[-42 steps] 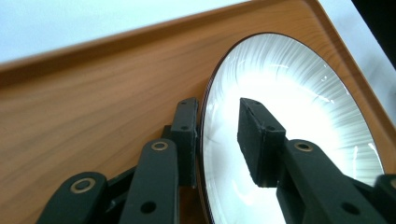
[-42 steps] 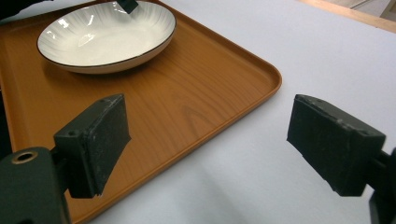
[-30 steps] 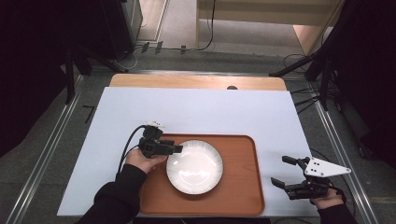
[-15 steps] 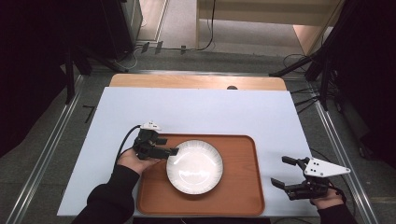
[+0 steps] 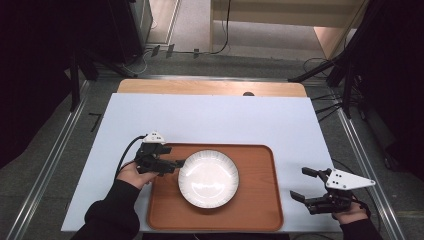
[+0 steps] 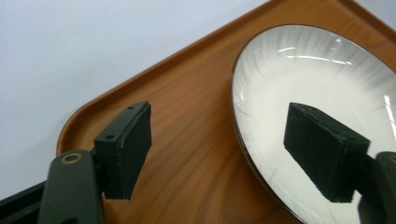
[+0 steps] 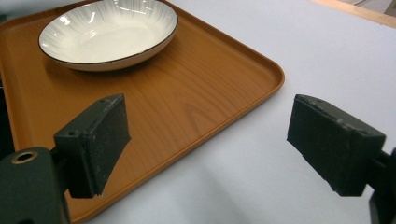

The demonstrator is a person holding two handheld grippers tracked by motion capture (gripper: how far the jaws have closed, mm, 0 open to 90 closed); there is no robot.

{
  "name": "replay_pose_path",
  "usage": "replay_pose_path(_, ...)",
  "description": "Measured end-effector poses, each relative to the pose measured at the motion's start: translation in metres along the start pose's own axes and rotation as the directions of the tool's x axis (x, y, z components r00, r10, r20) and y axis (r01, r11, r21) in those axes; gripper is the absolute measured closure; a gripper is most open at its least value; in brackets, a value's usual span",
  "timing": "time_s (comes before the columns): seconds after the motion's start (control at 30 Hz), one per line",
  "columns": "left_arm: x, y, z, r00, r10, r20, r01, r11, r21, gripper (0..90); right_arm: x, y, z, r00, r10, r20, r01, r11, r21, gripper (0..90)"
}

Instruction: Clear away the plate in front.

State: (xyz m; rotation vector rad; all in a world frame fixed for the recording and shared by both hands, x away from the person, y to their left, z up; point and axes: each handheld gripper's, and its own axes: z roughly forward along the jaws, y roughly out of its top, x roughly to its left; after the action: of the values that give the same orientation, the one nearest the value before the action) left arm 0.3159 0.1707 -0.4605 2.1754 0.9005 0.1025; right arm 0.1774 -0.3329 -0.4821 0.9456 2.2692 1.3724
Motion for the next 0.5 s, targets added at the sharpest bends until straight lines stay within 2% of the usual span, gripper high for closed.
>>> replay_pose_path(0.03, -0.001, -0.001, -0.003, 0.9994, 0.026, -0.023, -0.027, 0.9996, -0.012, 22.6, 0.0, 0.0, 0.0, 1.0, 0.003, -0.001, -0.003, 1.0, 0.002, 13.6)
replay_pose_path(0.07, -0.001, -0.001, -0.003, 0.9994, 0.026, -0.023, -0.027, 0.9996, -0.012, 22.5, 0.0, 0.0, 0.0, 1.0, 0.003, -0.001, -0.003, 1.0, 0.002, 13.6)
replay_pose_path(0.3, 0.001, -0.011, -0.015, 0.9924, 0.112, -0.051, -0.112, 0.9936, -0.007, 20.7, 0.0, 0.0, 0.0, 1.0, 0.002, -0.001, -0.002, 1.0, 0.002, 13.6)
replay_pose_path(0.37, 0.003, -0.014, -0.019, 0.9908, 0.12, -0.062, -0.121, 0.9926, -0.008, 19.8, 0.0, 0.0, 0.0, 1.0, 0.002, 0.0, -0.002, 1.0, 0.002, 13.6)
replay_pose_path(0.5, 0.008, -0.019, -0.024, 0.9917, 0.106, -0.073, -0.107, 0.9942, -0.012, 19.9, 0.0, 0.0, 0.0, 1.0, 0.004, 0.002, -0.004, 1.0, -0.002, 13.6)
